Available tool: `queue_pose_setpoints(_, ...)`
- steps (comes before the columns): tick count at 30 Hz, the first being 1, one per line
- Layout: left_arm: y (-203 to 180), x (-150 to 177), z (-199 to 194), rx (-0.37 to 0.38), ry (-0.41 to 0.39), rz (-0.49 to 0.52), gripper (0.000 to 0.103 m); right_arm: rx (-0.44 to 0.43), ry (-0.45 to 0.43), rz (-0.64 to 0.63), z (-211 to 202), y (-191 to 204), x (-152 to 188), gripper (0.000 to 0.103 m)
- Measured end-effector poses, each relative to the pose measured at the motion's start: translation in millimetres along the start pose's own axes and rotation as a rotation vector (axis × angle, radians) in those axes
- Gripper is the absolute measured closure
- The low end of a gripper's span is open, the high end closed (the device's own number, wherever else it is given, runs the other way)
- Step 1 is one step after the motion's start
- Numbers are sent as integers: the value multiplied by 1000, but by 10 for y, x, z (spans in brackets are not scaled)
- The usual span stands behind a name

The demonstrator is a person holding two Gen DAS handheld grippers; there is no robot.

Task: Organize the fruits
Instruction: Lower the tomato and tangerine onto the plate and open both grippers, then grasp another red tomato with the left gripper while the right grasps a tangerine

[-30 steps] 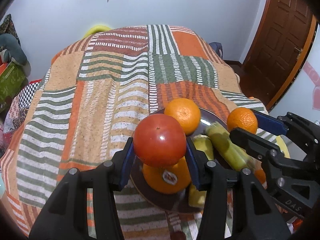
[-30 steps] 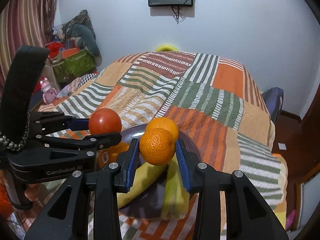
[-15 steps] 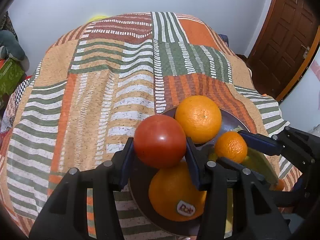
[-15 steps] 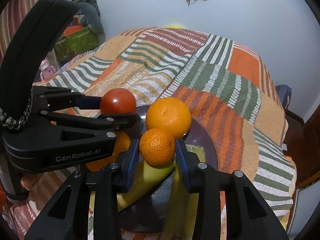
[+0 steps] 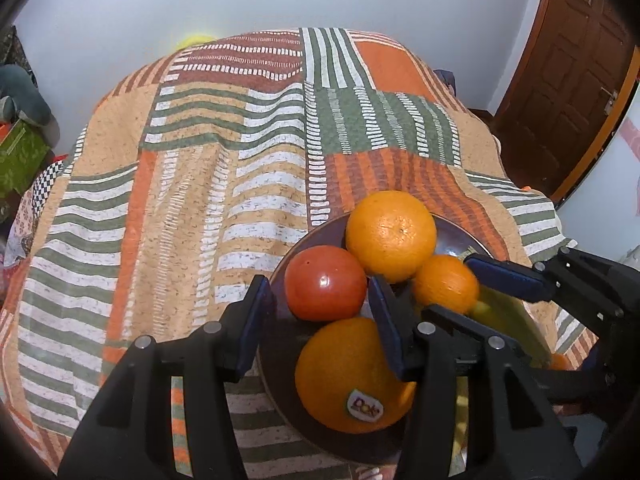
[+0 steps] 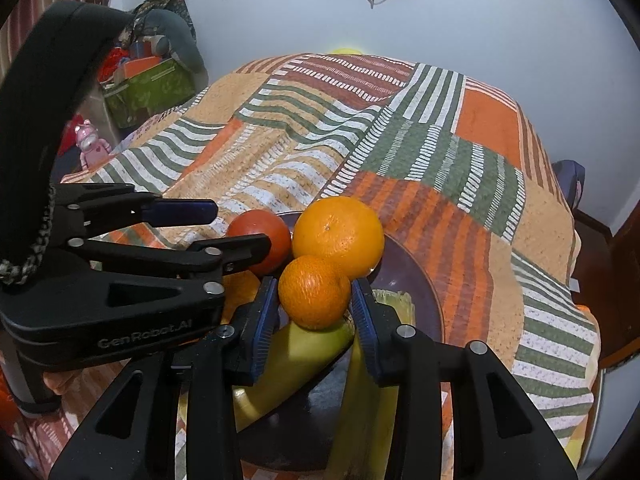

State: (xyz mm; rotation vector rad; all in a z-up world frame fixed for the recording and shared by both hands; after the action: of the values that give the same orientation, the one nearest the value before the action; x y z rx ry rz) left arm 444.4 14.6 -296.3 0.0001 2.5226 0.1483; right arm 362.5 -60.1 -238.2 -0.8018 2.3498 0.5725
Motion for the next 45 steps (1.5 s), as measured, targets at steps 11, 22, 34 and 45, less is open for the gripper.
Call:
queue_pose_setpoints(11,236,5,-623,-19,-82,-28,48,35,-86,10,-484,64,-61,46)
queue_pose_setpoints(22,303,395,-1386,-64,-135,40,35,141,-132,49,-1242,3,324,46)
queue_pose_setpoints(34,28,1249,-1722,-18,-64,102,31,189,-119,122,-1757,123,1100,45)
queue_pose_setpoints(45,-379,1731,-1656,66,41,127,31,153,-57,174,-1668,240,1629,45)
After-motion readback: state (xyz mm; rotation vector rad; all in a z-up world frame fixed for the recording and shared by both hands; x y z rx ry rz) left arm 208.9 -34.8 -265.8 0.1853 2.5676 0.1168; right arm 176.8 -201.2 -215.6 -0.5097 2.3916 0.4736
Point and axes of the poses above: each gripper's, at about its wrist camera, not at the fingertips, and z roughly the way its jaws point, y to its left, x to its underside, the point moved 9 cm from there along z, roughly the way its jaws point, and after that the axes turned 13 degrees about -x, right-handed, at the moved point
